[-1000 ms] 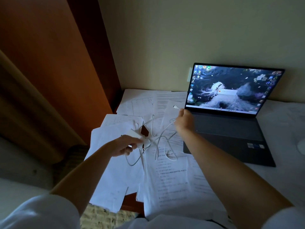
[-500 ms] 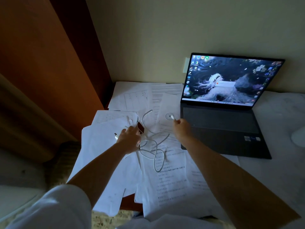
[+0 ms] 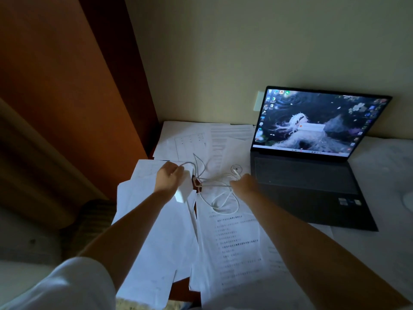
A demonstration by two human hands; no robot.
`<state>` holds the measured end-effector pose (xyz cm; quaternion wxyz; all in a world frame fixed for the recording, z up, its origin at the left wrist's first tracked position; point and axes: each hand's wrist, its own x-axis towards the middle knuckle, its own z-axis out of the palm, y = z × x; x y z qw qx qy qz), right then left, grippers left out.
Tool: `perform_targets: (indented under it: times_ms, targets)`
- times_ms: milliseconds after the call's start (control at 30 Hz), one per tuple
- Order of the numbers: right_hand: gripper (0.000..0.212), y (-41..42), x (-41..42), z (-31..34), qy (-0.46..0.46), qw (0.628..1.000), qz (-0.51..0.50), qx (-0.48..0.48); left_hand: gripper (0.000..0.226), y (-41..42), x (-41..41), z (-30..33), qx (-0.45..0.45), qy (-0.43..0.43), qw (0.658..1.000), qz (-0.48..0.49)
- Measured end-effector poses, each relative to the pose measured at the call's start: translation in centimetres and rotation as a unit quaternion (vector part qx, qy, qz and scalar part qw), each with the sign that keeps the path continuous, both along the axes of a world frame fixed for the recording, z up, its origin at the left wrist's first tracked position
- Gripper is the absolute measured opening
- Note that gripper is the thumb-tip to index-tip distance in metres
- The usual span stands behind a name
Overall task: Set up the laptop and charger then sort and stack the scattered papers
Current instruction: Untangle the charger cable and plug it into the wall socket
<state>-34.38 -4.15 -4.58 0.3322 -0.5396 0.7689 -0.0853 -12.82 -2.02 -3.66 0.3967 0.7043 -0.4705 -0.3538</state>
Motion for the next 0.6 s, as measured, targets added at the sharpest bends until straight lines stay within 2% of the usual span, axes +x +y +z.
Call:
perform_targets:
  times_ms: [100, 167, 233, 300, 367, 433, 467, 500, 600]
  targets:
    - [0.035, -0.1, -0.7, 0.7, 0.102, 0.994, 0.029, -0.024, 0.031, -0.4, -0.3, 0.8, -0.012, 0.036, 0.998, 0.044]
    - [0.036, -0.3, -1.0, 1.1, 0.173, 0.982, 0.064, -0.049, 0.028, -1.0, -0.1, 1.4, -0.026, 0.001, 0.998, 0.065]
    - [0.042, -0.5, -0.9, 1.4, 0.19, 0.979, 0.047, -0.061, 0.03, -1.5, 0.5, 1.8, -0.034, -0.072, 0.994, 0.07]
    - [0.053, -0.6, -0.6, 2.0, 0.155, 0.982, -0.04, -0.101, 0.038, -1.8, 1.0, 1.8, -0.011, -0.206, 0.978, 0.025]
    - [0.056, -0.9, -0.2, 2.6, 0.107, 0.96, -0.118, -0.232, 0.046, -1.8, 1.3, 1.7, 0.042, -0.323, 0.945, -0.041]
    - [0.044, -0.9, 0.5, 3.0, 0.07, 0.93, -0.085, -0.35, 0.053, -1.9, 1.4, 1.2, 0.092, -0.365, 0.923, -0.083]
    - [0.036, -0.9, 0.9, 3.2, 0.041, 0.929, -0.049, -0.365, 0.056, -1.9, 1.5, 0.8, 0.109, -0.372, 0.917, -0.095]
    - [0.032, -0.6, 1.4, 3.4, 0.0, 0.94, -0.013, -0.341, 0.058, -2.0, 1.5, 0.4, 0.123, -0.368, 0.916, -0.103]
    - [0.047, 0.3, 2.6, 3.0, -0.081, 0.974, 0.043, -0.205, 0.06, -2.1, 0.9, -0.4, 0.148, -0.341, 0.923, -0.101]
